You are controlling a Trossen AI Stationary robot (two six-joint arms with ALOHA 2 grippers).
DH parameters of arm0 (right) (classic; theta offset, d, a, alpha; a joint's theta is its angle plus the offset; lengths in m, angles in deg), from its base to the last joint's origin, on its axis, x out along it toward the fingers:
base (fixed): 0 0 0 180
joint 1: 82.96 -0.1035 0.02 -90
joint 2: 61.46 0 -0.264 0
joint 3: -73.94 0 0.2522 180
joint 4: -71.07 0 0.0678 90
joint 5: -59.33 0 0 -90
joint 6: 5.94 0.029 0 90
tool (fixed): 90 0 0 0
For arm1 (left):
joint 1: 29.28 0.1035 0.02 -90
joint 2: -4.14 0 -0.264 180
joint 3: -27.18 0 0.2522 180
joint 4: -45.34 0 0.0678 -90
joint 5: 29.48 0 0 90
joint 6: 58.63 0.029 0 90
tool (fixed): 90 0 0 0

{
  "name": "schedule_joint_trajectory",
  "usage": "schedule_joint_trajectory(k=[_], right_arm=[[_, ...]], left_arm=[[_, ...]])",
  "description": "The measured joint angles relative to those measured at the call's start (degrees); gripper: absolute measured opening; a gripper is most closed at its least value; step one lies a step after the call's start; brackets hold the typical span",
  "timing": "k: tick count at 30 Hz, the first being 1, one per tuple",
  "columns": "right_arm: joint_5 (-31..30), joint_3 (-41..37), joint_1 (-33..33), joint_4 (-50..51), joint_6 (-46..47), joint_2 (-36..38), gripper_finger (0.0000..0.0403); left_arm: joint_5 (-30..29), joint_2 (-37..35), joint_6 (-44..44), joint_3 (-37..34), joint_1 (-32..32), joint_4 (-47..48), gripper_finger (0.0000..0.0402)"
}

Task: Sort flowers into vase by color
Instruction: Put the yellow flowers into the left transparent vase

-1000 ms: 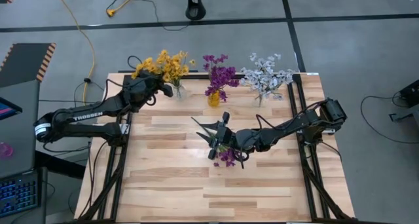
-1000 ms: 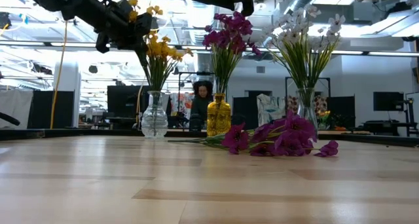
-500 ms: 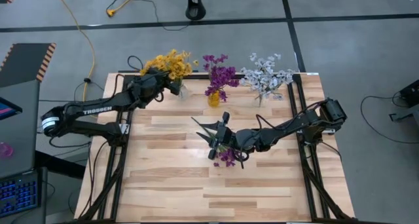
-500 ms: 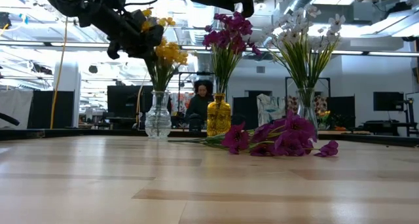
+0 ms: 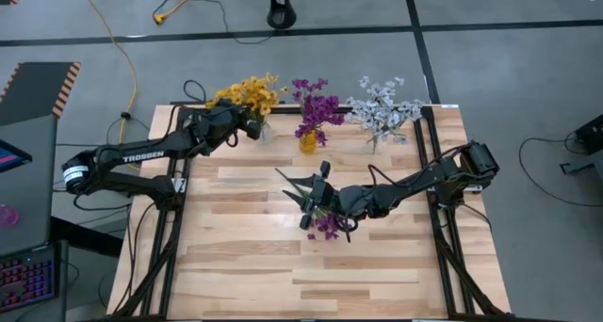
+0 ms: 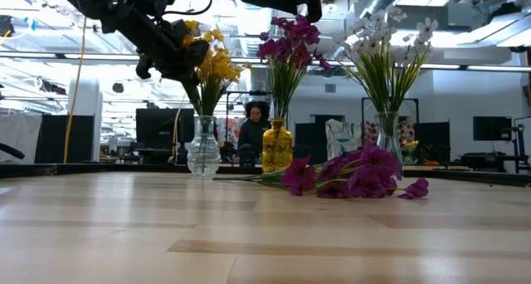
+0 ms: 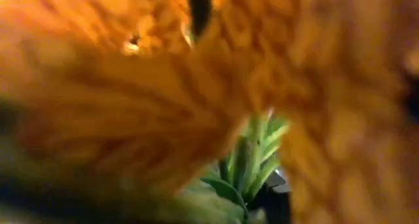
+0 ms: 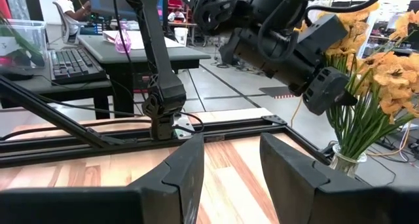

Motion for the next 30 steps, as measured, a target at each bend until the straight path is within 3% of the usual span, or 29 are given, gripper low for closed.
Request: schedule_joint_trajectory(k=[5, 25, 30], right_arm=[[0.0, 0.0, 0.0, 0.0, 0.1, 0.0, 0.0176], [0.0, 0.0, 0.0, 0.0, 0.1, 0.0, 0.0176], [0.0, 0.0, 0.0, 0.0, 0.0, 0.0, 0.0176]], left_arm=[[1.3, 0.0, -0.9, 4.0, 0.0, 6.8, 0.0009], [2.1, 0.0, -0.8, 4.8, 0.0, 6.6, 0.001], [2.0, 0.0, 1.1, 4.8, 0.0, 6.6, 0.0041]])
